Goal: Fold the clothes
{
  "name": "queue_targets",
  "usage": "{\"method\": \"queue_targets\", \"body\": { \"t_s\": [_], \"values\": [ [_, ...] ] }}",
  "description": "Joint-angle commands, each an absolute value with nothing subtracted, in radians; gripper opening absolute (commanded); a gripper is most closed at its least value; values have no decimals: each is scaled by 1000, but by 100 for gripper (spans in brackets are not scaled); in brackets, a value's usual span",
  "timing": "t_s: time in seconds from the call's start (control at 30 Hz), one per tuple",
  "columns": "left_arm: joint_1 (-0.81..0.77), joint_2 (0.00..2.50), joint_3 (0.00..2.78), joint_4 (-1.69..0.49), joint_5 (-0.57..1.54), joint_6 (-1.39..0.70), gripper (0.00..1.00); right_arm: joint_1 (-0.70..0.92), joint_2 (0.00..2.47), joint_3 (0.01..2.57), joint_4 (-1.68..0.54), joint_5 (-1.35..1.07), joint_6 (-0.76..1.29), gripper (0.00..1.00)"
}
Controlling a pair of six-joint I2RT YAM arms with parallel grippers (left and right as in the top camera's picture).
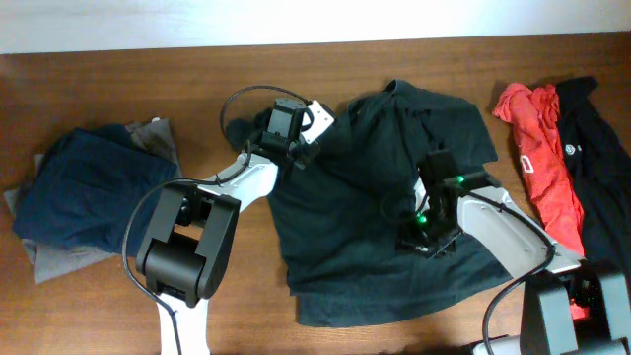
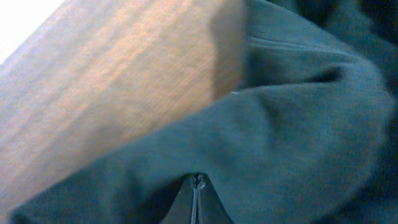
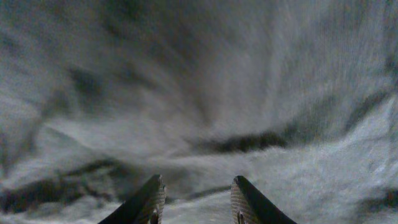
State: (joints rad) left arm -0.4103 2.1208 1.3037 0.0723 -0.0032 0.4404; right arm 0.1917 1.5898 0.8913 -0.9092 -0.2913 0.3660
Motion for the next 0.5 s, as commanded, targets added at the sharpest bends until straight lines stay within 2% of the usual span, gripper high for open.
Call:
{"method": "queue_targets", "body": {
  "t_s": [0.0, 0.23, 0.47],
  "values": [
    [-379, 2126, 1310, 104, -61, 407, 0, 196, 1596, 836, -890, -278, 439, 40],
    [-300, 2126, 1317, 122, -224, 302, 0, 195, 1596, 795, -840, -212, 565, 40],
    [-239, 2126, 1319, -33, -228, 300, 1, 102, 1596, 796, -844, -39, 611, 40]
  ]
}}
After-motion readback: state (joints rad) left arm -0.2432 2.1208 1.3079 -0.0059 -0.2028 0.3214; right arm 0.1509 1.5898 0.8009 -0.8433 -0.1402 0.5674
